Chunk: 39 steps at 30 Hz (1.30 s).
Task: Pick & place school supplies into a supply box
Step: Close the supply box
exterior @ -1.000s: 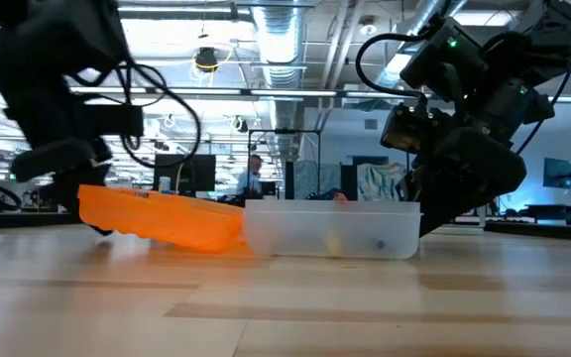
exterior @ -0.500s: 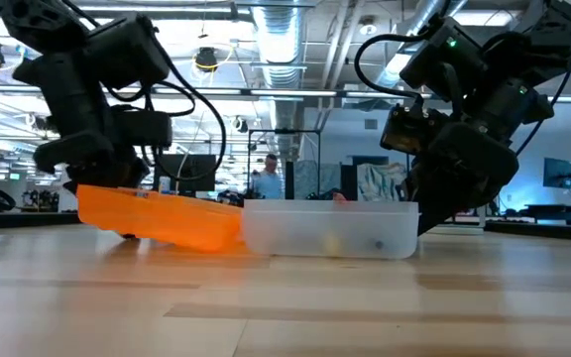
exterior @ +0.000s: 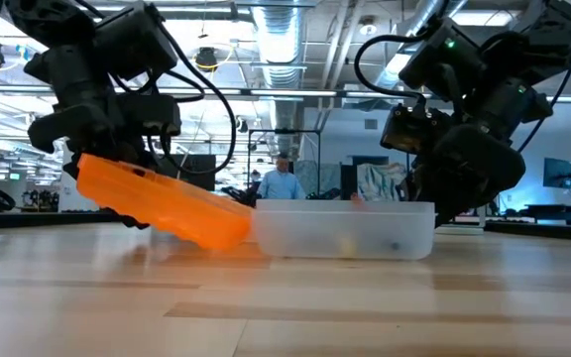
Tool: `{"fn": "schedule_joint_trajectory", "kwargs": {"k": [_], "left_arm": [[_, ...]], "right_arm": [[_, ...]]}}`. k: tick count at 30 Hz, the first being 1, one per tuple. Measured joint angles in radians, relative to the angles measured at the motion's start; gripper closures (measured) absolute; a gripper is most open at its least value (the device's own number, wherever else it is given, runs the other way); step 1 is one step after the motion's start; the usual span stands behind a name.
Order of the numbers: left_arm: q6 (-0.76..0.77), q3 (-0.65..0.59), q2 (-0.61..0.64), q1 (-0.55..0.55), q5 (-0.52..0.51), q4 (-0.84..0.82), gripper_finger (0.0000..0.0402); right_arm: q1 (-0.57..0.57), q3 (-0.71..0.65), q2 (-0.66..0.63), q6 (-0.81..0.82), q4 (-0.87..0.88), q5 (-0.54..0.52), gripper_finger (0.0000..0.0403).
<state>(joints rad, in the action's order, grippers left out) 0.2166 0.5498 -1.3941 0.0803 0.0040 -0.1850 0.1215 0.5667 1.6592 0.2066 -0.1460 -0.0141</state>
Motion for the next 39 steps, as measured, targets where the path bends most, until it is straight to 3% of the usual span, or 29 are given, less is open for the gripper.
{"fn": "schedule_joint_trajectory", "kwargs": {"k": [13,39], "left_arm": [[0.025,0.013,0.002,0.0,0.06,0.011,0.0249],[-0.09,0.186,0.045,-0.015,0.017,-0.04,0.0249]], "right_arm": [[0.0,0.0,0.008,-0.021,0.005,0.012,0.0304],[0.001,-0.02,0.01,-0.032,-0.034,-0.007,0.0304]]}}
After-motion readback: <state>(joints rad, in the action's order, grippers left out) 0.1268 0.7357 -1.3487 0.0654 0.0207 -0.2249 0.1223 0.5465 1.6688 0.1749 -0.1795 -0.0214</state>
